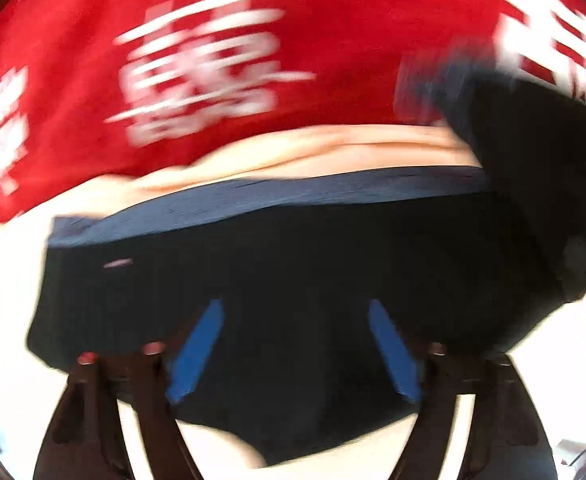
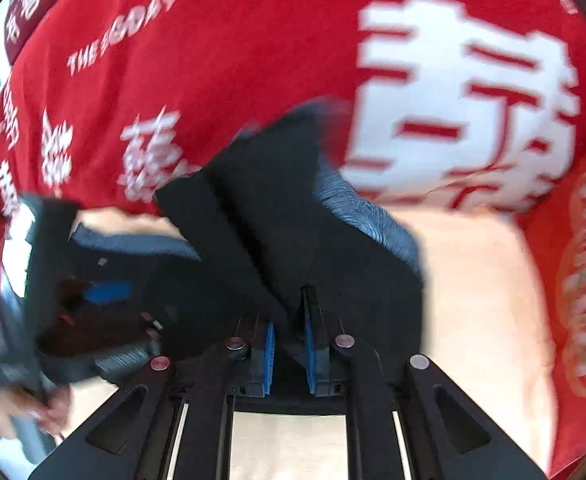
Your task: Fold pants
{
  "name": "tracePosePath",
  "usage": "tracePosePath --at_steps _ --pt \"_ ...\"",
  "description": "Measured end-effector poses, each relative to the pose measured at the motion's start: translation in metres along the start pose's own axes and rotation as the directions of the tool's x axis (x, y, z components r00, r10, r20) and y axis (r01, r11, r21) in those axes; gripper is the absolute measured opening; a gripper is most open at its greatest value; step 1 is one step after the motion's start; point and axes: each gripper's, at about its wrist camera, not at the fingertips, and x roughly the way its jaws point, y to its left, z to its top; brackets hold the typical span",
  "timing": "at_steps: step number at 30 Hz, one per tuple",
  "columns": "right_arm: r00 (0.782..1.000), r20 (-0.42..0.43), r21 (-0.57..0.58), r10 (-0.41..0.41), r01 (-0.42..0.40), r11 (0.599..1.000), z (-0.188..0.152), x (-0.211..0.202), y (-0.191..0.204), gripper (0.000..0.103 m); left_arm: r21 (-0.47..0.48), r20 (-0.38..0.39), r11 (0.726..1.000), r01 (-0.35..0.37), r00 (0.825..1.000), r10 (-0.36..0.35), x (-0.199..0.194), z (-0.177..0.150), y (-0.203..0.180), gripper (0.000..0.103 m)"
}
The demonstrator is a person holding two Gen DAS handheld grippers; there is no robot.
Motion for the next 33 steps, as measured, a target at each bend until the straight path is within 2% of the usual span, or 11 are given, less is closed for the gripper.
tracePosePath --at_steps 4,8,10,12,15,21,25,26,27,28,33 --pt "0.987 -0.155 -0.099 -0.045 0.03 0.995 -0.035 0.064 0.06 0.021 -0.04 -0.042 0.998 -0.045 0.998 0.043 0.003 -0.024 0.055 0.079" --pt "0.98 -0.145 -0.201 -0.138 0.108 0.974 -0.053 0.061 0.081 0.023 -0.058 -0.042 0.998 -0.015 0.999 0.012 0.001 -0.038 0.072 0.079" --pt "0.981 -0.145 -0.241 -0.125 0.088 0.967 -0.055 0.046 0.084 0.043 -0.058 -0.05 0.998 0.006 0.999 -0.009 0.029 -0.031 0.054 0.079" --pt "0.985 -0.149 -0.317 -0.089 0.038 0.948 -0.059 0.031 0.09 0.074 -0.052 -0.053 0.998 0.036 0.998 -0.038 0.037 -0.038 0.042 0.079" --pt "0.989 -0.109 -0.448 -0.101 0.042 0.893 -0.068 0.013 0.112 0.074 -0.024 -0.069 1.0 0.016 0.997 -0.018 0.052 -0.03 0.023 0.079" --pt "0.989 -0.052 -0.462 -0.141 0.102 0.881 -0.043 0.026 0.116 0.073 -0.056 -0.07 0.998 0.022 0.997 -0.026 0.056 -0.034 0.032 0.079" --pt "0.988 -0.037 -0.56 -0.147 0.102 0.822 -0.034 0.055 0.128 0.06 -0.061 -0.077 0.998 0.012 0.997 -0.016 0.053 -0.039 0.04 0.079" --pt "0.987 -0.05 -0.577 -0.154 0.098 0.811 -0.035 0.062 0.131 0.045 -0.065 -0.079 0.998 0.01 0.997 -0.015 0.053 -0.04 0.041 0.079" --pt "0.985 -0.085 -0.582 -0.153 0.076 0.809 -0.035 0.07 0.131 0.011 -0.067 -0.082 0.998 0.007 0.997 -0.012 0.054 -0.039 0.041 0.079" --pt "0.979 -0.145 -0.563 -0.141 0.036 0.826 -0.033 0.079 0.129 0.0 -0.071 -0.086 0.998 0.002 0.996 -0.008 0.054 -0.039 0.041 0.079" --pt "0.984 -0.176 -0.428 0.001 -0.078 0.9 -0.011 0.057 0.119 0.0 -0.072 -0.077 0.997 -0.005 0.997 0.0 0.043 -0.034 0.05 0.079"
